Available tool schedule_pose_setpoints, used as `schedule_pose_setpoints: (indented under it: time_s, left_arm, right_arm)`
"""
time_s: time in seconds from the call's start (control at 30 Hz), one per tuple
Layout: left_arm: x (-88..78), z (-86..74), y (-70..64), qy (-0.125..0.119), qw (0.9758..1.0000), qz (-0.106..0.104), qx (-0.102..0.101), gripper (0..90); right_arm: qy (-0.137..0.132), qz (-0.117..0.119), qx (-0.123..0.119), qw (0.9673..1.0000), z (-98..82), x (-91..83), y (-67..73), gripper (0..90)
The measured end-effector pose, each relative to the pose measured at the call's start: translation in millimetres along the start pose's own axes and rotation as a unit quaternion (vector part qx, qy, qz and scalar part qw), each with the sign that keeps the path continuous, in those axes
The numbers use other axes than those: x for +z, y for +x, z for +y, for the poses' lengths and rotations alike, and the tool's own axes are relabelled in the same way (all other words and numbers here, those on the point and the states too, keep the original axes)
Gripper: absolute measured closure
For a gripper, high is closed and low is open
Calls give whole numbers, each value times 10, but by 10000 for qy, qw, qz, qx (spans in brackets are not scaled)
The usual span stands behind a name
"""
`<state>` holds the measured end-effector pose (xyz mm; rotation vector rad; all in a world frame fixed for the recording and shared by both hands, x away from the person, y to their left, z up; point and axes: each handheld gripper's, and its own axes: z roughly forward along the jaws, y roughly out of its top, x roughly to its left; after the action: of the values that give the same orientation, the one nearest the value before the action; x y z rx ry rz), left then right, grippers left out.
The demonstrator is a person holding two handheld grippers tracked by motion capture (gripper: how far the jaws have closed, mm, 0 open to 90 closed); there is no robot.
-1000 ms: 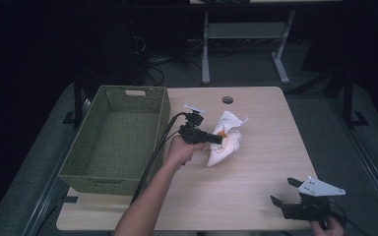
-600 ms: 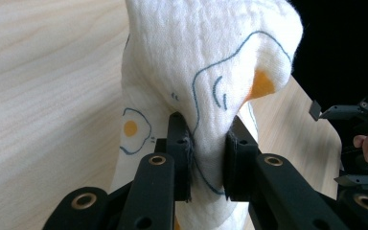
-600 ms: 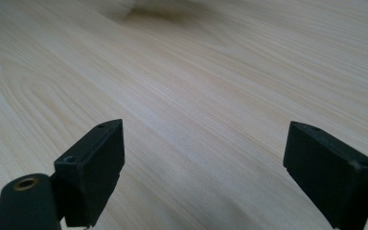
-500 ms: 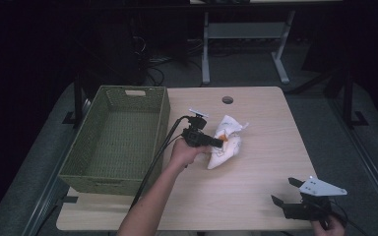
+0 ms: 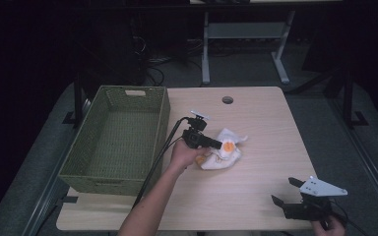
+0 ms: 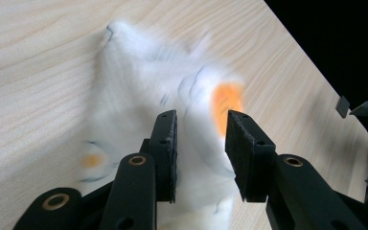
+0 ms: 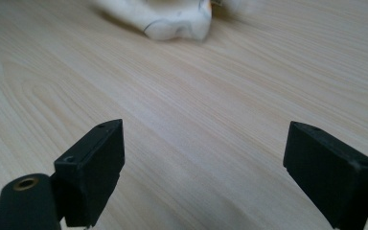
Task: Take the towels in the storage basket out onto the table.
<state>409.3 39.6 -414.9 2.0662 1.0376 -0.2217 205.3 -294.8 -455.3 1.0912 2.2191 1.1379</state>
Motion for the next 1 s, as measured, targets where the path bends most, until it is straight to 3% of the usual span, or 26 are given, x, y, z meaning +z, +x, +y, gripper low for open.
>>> schedule_pose_setpoints:
  time_s: [0.27,0.53,1.0]
  left_arm:
    - [-60,-18,-121,-152,9998,-73,92,617]
    - [-69,-153,-89,-241,9997,-88,12,579]
    - [-232,-409,-207,-293,9987,-104,409,488]
  right_arm:
    - [2,7,-22,10000,8,0,8,139]
    - [6,22,-33,10000,14,4,19,138]
    - [24,14,-65,10000,23,11,27,138]
